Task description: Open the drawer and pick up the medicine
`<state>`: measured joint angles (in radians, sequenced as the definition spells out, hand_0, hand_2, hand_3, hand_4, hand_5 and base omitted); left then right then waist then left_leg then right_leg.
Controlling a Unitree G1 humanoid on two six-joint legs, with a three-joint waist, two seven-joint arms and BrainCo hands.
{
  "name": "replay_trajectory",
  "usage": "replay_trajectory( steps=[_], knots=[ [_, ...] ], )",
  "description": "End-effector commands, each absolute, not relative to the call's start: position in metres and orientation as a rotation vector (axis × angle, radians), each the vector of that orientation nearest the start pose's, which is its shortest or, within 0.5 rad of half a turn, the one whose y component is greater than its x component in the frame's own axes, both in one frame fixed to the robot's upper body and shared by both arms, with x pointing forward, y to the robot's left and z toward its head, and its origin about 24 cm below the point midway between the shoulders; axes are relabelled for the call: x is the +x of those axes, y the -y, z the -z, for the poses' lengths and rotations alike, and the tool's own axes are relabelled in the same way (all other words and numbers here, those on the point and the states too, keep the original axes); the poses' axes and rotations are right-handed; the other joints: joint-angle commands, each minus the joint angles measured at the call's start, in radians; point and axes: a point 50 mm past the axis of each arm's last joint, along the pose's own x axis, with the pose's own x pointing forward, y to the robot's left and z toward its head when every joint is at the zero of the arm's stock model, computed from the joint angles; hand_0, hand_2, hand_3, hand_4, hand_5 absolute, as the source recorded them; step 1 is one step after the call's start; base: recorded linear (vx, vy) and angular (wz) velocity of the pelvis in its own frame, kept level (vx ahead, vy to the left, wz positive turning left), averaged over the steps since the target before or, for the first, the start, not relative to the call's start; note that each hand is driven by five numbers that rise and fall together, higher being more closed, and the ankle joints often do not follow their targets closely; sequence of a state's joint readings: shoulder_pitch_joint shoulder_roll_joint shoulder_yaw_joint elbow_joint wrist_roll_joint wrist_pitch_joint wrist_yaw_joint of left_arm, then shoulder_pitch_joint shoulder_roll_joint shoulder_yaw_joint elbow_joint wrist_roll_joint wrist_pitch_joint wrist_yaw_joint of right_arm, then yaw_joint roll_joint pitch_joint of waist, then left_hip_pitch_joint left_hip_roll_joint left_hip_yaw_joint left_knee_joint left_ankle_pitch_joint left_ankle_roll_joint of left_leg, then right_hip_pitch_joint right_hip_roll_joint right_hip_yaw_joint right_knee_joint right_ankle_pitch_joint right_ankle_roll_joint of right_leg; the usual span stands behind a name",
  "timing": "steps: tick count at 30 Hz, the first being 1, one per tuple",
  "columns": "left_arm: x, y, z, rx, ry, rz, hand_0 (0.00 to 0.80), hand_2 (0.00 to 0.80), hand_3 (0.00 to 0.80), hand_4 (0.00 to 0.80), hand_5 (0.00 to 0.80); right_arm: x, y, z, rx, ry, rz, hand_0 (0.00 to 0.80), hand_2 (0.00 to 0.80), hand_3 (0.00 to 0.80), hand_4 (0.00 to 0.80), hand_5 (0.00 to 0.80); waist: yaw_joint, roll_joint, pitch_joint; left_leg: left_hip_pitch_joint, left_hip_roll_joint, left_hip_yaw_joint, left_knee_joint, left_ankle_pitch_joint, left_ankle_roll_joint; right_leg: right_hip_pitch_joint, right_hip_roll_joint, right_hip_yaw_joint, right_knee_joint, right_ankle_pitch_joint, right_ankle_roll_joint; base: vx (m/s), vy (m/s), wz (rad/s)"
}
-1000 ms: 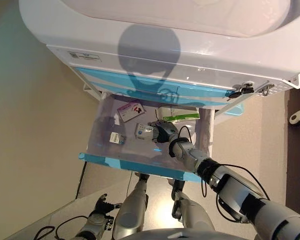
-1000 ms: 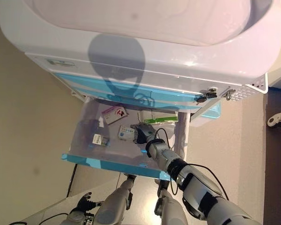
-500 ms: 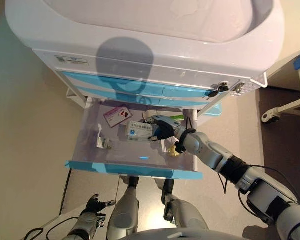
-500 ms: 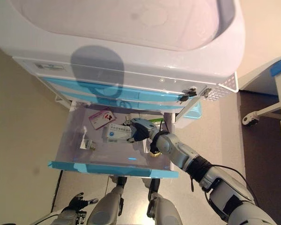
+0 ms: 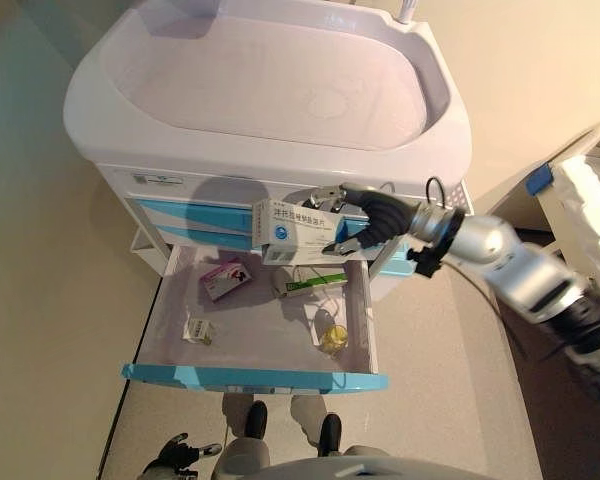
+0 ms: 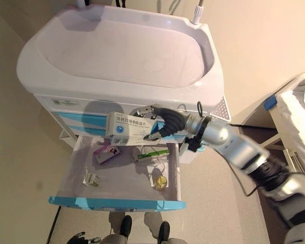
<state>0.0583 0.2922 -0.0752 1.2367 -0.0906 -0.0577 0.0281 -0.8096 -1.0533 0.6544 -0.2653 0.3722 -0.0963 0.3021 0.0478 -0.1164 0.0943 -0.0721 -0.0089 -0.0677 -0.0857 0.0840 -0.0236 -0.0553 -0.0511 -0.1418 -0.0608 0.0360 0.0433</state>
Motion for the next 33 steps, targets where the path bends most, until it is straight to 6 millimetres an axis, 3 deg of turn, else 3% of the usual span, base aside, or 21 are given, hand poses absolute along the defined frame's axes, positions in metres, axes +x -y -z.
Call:
replay_trajectory(
  steps=[1,3,7,9,11,14,16,19,24,33],
  knots=[
    [0.048,-0.27,0.158,0.27,-1.292,-0.18,0.0,0.0,0.0,0.0,0.0,0.267,0.108,-0.26,-0.734,0.645,-1.001,0.8,0.8,0.8,0.8,0.8,0.007,-0.038,-0.045,-0.003,-0.039,0.023,0.035,-0.059,0.019,-0.044,-0.024,0.033,0.04,0.049,0.073,0.075,-0.02,-0.06],
    [0.041,-0.27,0.159,0.257,-1.307,-0.193,0.0,0.0,0.0,0.0,0.0,0.272,0.123,-0.287,-0.808,0.685,-0.902,0.8,0.8,0.8,0.8,0.8,0.005,-0.047,-0.068,0.009,-0.034,0.026,0.033,-0.063,0.015,-0.032,-0.02,0.031,0.033,0.047,0.074,0.08,-0.035,-0.06],
    [0.031,-0.27,0.16,0.247,-1.333,-0.201,0.0,0.0,0.0,0.0,0.0,0.281,0.136,-0.306,-0.862,0.704,-0.792,0.8,0.8,0.8,0.8,0.8,0.007,-0.053,-0.085,0.016,-0.032,0.025,0.032,-0.066,0.012,-0.021,-0.018,0.027,0.028,0.046,0.074,0.041,-0.019,-0.03],
    [0.023,-0.269,0.161,0.242,-1.356,-0.208,0.0,0.0,0.0,0.0,0.0,0.298,0.154,-0.324,-0.89,0.706,-0.636,0.8,0.8,0.8,0.8,0.8,0.011,-0.062,-0.095,0.021,-0.029,0.022,0.029,-0.066,0.01,-0.013,-0.017,0.019,0.025,0.045,0.073,0.037,-0.024,-0.02],
    [0.022,-0.269,0.161,0.243,-1.359,-0.209,0.0,0.0,0.0,0.0,0.0,0.304,0.158,-0.327,-0.894,0.697,-0.598,0.8,0.8,0.8,0.8,0.8,0.011,-0.062,-0.095,0.022,-0.029,0.021,0.028,-0.066,0.01,-0.013,-0.016,0.017,0.025,0.045,0.073,0.0,0.0,0.0],
    [0.013,-0.268,0.162,0.249,-1.391,-0.211,0.0,0.0,0.0,0.0,0.0,0.336,0.183,-0.335,-0.907,0.629,-0.378,0.8,0.8,0.8,0.8,0.8,0.02,-0.071,-0.096,0.027,-0.029,0.013,0.027,-0.067,0.009,-0.003,-0.015,0.01,0.028,0.039,0.069,0.029,-0.012,0.03],
    [0.013,-0.267,0.162,0.243,-1.392,-0.213,0.0,0.0,0.0,0.0,0.0,0.344,0.185,-0.337,-0.914,0.612,-0.34,0.8,0.8,0.8,0.8,0.8,0.023,-0.072,-0.094,0.027,-0.029,0.01,0.027,-0.066,0.01,-0.003,-0.014,0.008,0.03,0.038,0.068,0.019,-0.005,0.06],
    [0.015,-0.267,0.162,0.229,-1.387,-0.224,0.0,0.0,0.0,0.0,0.0,0.376,0.2,-0.336,-0.918,0.518,-0.147,0.8,0.8,0.8,0.8,0.8,0.036,-0.078,-0.08,0.02,-0.029,-0.005,0.028,-0.063,0.011,-0.007,-0.015,-0.004,0.038,0.036,0.066,0.006,-0.008,0.03],
    [0.023,-0.271,0.161,0.23,-1.369,-0.239,0.0,0.0,0.0,0.0,0.0,0.402,0.213,-0.327,-0.922,0.385,0.033,0.8,0.8,0.8,0.8,0.8,0.059,-0.083,-0.06,0.001,-0.033,-0.034,0.03,-0.053,0.01,-0.016,-0.016,-0.026,0.042,0.033,0.064,-0.002,-0.02,0.16],
    [0.038,-0.272,0.159,0.256,-1.332,-0.234,0.0,0.0,0.0,0.0,0.0,0.415,0.232,-0.311,-0.895,0.235,0.198,0.8,0.8,0.8,0.8,0.8,0.106,-0.077,-0.033,-0.046,-0.049,-0.098,0.035,-0.035,0.008,-0.03,-0.019,-0.079,0.038,0.028,0.062,0.022,-0.022,0.3]
  ],
)
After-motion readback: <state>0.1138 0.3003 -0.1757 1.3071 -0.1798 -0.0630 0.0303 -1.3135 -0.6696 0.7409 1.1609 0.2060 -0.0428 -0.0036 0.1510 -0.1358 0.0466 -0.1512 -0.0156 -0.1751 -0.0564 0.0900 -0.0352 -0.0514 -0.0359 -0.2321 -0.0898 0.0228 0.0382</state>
